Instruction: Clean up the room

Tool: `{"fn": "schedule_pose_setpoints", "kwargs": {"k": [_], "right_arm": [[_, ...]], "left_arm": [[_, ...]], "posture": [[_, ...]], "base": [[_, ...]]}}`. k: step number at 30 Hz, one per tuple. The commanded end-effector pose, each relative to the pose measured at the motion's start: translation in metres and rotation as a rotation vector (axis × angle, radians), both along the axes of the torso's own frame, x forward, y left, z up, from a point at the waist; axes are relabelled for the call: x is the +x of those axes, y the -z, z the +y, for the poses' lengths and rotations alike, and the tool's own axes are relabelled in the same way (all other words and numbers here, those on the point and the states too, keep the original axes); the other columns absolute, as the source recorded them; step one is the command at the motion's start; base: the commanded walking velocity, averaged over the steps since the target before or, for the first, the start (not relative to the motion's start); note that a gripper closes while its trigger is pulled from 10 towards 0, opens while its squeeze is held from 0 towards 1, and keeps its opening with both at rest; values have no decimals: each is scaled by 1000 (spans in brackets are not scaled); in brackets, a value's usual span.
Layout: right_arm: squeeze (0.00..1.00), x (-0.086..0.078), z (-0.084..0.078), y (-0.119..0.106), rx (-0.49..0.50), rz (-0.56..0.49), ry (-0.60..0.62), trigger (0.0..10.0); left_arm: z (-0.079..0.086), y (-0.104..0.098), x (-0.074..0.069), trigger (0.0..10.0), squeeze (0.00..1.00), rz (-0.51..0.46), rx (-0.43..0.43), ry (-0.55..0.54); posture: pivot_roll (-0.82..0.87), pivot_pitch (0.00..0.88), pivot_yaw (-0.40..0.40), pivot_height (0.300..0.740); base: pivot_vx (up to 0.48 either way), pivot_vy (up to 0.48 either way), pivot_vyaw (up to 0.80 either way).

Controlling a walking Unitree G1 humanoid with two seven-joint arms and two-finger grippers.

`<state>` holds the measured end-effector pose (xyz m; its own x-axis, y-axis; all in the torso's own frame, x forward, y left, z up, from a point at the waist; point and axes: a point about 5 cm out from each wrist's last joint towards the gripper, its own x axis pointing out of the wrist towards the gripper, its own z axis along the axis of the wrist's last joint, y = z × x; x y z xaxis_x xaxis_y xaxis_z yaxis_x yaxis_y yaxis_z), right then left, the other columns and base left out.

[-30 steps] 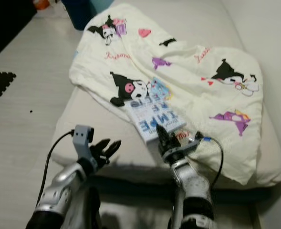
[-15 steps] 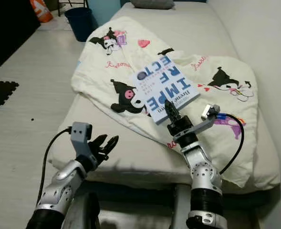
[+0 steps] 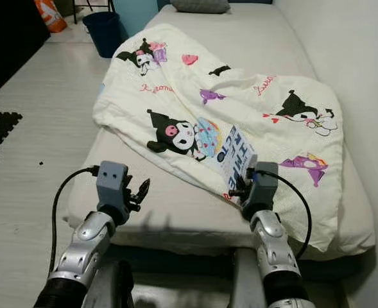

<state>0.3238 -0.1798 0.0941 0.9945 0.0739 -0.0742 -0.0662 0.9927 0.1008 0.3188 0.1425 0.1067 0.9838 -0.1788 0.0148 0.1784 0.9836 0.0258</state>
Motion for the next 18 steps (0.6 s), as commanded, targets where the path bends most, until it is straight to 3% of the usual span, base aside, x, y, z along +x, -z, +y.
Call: {"fn": "schedule_pose_setpoints", "kwargs": {"k": [1,12,18], "right_arm": [[0,-7,-4,9,10,24,18,10000],[0,-8,-3,15,-17,-22,38,10000],[0,-4,3,5,-8,-73,13,10000]], "left_arm": [[7,4,-3,10000,0,2,20,-21],[3,7,-4,10000,0,-3,9,-17],[1,7,-4,10000,0,-9,4,-18]], "posture": [[33,170,4,537],[28,174,8,567],[29,176,3,587]], "base": [[0,0,0],[0,0,0],[0,0,0]]}}
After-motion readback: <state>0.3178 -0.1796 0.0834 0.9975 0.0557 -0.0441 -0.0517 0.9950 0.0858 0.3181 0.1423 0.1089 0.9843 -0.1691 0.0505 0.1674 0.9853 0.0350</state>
